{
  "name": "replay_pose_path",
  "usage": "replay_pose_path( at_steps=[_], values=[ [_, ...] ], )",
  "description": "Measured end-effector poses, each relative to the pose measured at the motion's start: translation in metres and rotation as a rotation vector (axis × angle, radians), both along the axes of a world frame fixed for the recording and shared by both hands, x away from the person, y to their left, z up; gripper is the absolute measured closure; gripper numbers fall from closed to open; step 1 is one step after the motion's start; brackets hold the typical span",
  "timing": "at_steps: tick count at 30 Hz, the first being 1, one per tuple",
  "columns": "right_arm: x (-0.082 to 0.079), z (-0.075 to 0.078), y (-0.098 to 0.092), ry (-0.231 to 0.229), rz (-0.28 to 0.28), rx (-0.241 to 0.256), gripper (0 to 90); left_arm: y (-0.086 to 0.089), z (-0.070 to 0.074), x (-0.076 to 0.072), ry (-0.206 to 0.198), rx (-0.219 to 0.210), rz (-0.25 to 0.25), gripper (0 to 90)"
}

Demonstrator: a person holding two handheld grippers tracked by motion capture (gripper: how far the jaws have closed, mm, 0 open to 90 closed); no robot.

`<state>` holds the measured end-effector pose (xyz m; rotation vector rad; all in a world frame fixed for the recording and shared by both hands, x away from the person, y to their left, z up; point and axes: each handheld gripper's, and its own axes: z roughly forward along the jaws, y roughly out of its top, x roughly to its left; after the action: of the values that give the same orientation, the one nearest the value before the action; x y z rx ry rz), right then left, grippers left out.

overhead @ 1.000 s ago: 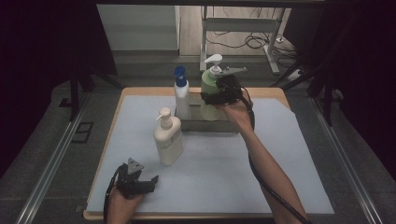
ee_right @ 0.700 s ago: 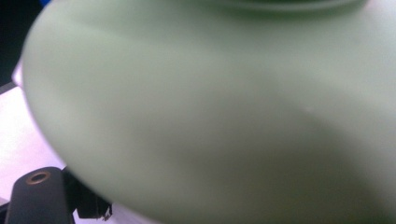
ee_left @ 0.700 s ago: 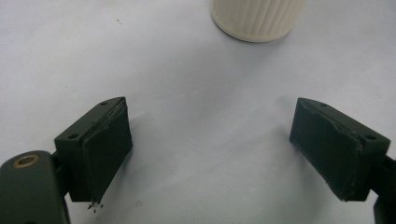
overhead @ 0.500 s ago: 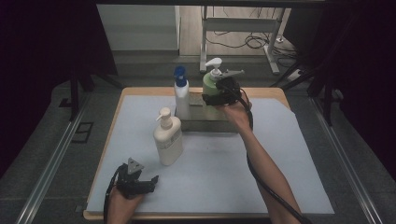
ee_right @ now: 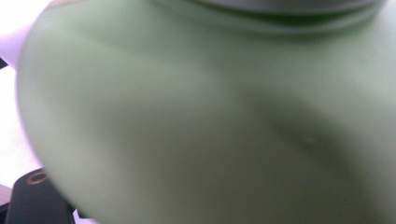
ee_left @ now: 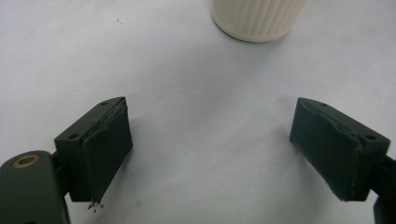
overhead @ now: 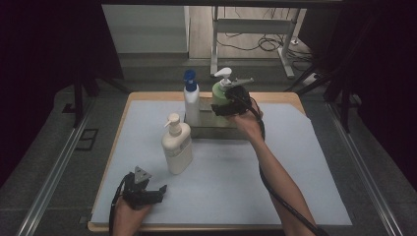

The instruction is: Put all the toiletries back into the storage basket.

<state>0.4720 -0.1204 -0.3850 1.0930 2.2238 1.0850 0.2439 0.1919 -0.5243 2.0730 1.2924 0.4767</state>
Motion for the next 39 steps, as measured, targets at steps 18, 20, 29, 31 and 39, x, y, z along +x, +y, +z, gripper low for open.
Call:
replay_pose_path(
  at_steps=[18,20,29,31,39],
  values=[
    [0.005,-0.028,-0.003,0.061,0.003,-0.012,12.6,0.0,0.0,0.0,0.002,0.001,-0.001,12.3],
    [0.006,-0.03,-0.003,0.068,0.006,-0.012,12.6,0.0,0.0,0.0,0.002,0.002,-0.001,12.3],
    [0.009,-0.035,-0.003,0.076,0.02,-0.009,12.0,0.0,0.0,0.0,0.002,0.003,-0.002,12.3],
    [0.01,-0.035,-0.002,0.077,0.019,-0.007,11.7,0.0,0.0,0.0,0.002,0.002,-0.002,12.3],
    [0.009,-0.037,-0.003,0.076,0.013,0.005,10.7,0.0,0.0,0.0,0.0,0.002,-0.001,12.3]
  ],
)
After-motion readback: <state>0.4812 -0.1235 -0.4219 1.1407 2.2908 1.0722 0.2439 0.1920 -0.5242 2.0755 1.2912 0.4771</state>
